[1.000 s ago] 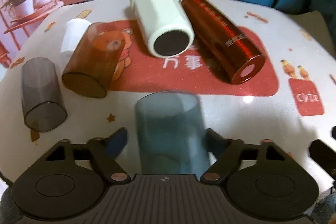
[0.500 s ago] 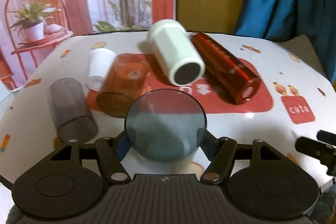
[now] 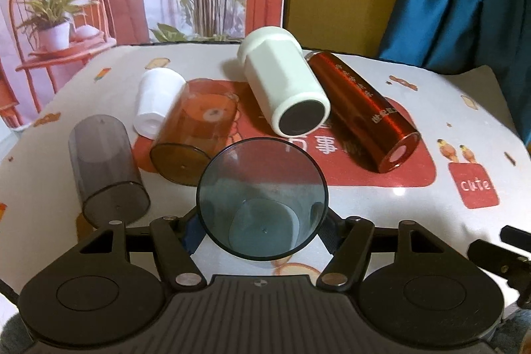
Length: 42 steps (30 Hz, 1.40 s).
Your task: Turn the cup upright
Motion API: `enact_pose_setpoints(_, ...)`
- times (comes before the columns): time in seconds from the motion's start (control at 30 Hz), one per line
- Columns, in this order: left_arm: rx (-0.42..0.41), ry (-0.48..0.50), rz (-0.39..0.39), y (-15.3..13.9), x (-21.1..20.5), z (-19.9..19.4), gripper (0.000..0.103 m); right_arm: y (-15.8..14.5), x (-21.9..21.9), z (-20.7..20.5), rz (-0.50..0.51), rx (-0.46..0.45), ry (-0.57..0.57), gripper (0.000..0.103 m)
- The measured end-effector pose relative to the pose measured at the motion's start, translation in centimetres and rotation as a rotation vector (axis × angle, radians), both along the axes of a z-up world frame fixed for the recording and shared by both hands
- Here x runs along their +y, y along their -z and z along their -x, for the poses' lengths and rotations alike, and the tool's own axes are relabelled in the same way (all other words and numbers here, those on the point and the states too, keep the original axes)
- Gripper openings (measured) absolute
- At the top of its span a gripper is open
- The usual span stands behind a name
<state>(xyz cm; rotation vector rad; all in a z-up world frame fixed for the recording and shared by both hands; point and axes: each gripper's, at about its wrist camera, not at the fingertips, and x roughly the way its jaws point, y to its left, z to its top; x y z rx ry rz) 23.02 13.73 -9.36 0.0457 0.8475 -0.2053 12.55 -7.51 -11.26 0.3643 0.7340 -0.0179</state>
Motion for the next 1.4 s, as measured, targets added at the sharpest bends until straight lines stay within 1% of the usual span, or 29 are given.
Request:
enact_pose_setpoints(0.17, 0.004, 0.008, -0.002, 0.2, -0.3, 0.3, 0.07, 0.0, 0.0, 0.0, -0.004, 0.005, 0.002, 0.103)
enact_pose_setpoints(0.23, 0.002, 0.023, -0.017, 0.2, -0.7, 0.5, 0.07, 0.0, -0.1, 0.1, -0.017, 0.011, 0.008, 0.103)
enact_pose_setpoints(0.27, 0.01, 0.033, -0.018, 0.2, -0.8, 0.5, 0.071, 0.0, -0.1, 0.2, -0.02, 0.012, 0.01, 0.103)
enact_pose_setpoints(0.3, 0.027, 0.046, -0.002, 0.2, -0.8, 0.4, 0.073, -0.1, -0.2, 0.2, -0.02, 0.012, 0.013, 0.103)
enact_pose_setpoints(0.33, 0.039, 0.053, 0.014, 0.2, -0.7, 0.4, 0.08, -0.2, -0.2, 0.3, -0.018, 0.01, 0.014, 0.103)
enact_pose_setpoints(0.37, 0.046, 0.054, 0.028, 0.2, -0.6, 0.5, 0.09, -0.3, -0.1, 0.5, -0.016, 0.008, 0.015, 0.103)
enact_pose_setpoints(0.4, 0.044, 0.051, 0.038, 0.1, -0.4, 0.7, 0.094, -0.4, -0.2, 0.6, -0.015, 0.006, 0.015, 0.103)
enact_pose_setpoints(0.43, 0.036, 0.051, 0.045, -0.1, -0.3, 0.9, 0.096, -0.6, -0.2, 0.7, -0.015, 0.004, 0.015, 0.103)
enact_pose_setpoints(0.53, 0.02, 0.091, 0.07, -0.8, 0.0, 1.6, 0.096, -0.8, -0.1, 1.0, -0.012, 0.005, 0.019, 0.103)
enact_pose_setpoints(0.7, -0.002, 0.076, 0.073, -2.0, 1.0, 2.8, 0.098, -1.8, 0.4, 1.5, 0.009, -0.006, 0.015, 0.103)
enact_pose_setpoints(0.77, -0.014, 0.067, 0.077, -2.5, 1.6, 3.1, 0.098, -2.5, 0.8, 1.7, 0.029, -0.012, 0.006, 0.103)
enact_pose_setpoints(0.9, -0.053, 0.037, 0.056, -3.7, 3.4, 4.4, 0.098, -4.4, 1.7, 2.3, 0.064, -0.027, -0.01, 0.103)
enact_pose_setpoints(1.03, -0.067, -0.025, 0.056, -5.5, 5.5, 5.9, 0.098, -7.1, 2.2, 2.8, 0.047, -0.027, -0.026, 0.103)
enact_pose_setpoints(1.1, -0.081, -0.045, 0.053, -6.7, 6.4, 6.9, 0.098, -8.6, 2.6, 3.2, 0.059, -0.036, -0.033, 0.103)
enact_pose_setpoints(1.2, -0.099, -0.061, 0.027, -8.4, 7.5, 8.4, 0.099, -11.0, 3.5, 4.2, 0.096, -0.05, -0.05, 0.103)
enact_pose_setpoints(1.27, -0.117, -0.061, 0.015, -9.6, 8.1, 9.5, 0.103, -12.3, 4.2, 5.0, 0.107, -0.054, -0.064, 0.103)
enact_pose_setpoints(1.4, -0.161, -0.068, -0.024, -11.5, 9.0, 12.3, 0.103, -14.3, 5.8, 7.0, 0.126, -0.062, -0.088, 0.103)
